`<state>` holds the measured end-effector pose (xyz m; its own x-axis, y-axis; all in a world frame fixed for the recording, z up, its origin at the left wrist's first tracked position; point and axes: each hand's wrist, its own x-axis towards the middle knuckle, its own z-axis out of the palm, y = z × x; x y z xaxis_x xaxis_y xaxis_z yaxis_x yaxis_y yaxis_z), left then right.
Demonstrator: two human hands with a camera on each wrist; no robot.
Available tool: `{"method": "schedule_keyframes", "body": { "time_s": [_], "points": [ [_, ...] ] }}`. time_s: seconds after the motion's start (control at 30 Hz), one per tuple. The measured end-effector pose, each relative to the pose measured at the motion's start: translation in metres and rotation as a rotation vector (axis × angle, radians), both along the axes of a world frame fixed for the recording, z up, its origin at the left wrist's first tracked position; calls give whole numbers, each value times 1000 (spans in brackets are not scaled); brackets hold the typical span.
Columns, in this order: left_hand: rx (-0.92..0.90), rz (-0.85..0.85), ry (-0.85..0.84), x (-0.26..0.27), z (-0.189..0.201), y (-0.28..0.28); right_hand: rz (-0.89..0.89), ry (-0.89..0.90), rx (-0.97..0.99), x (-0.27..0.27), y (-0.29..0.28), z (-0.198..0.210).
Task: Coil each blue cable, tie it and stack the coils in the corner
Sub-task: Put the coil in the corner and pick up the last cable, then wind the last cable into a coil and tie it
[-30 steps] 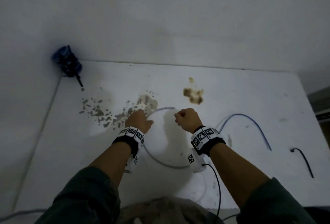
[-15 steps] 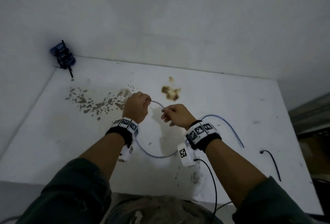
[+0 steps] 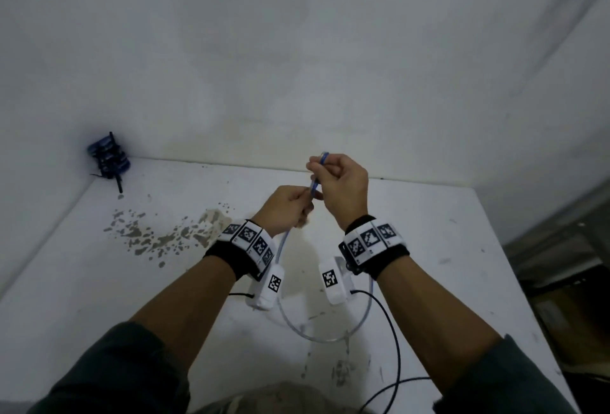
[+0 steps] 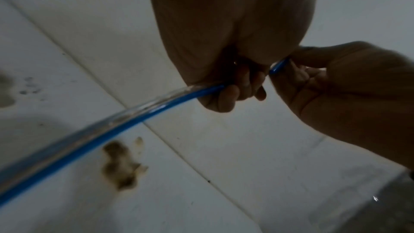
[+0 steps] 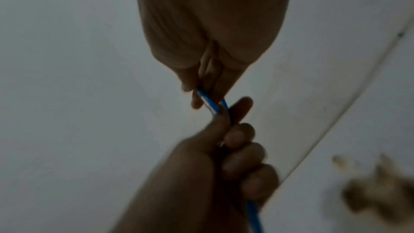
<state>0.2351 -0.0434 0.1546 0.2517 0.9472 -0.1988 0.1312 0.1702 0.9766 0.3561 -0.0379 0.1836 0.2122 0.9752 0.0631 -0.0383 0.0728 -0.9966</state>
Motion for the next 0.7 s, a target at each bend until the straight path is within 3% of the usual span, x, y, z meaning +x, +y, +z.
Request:
{"method": "schedule_keyframes", "body": {
  "time_s": [0.1,0.23,0.3,0.4,0.7],
  "points": [
    [-87,-182,209,-6,4,1,-62,-158,185,2,2,-15],
    [-86,-260,429,-16,12,2,117,-865,420,11,1,-30],
    [-44,-350,539,-19,18,6,251,-1085,500,10,-5,-34],
    [-19,-408,668,-31,22,16,339,-1186,549,11,-6,-37],
    [-102,-556,790,-53,17,35,567,-1336,595,9,-10,-60]
  ]
}}
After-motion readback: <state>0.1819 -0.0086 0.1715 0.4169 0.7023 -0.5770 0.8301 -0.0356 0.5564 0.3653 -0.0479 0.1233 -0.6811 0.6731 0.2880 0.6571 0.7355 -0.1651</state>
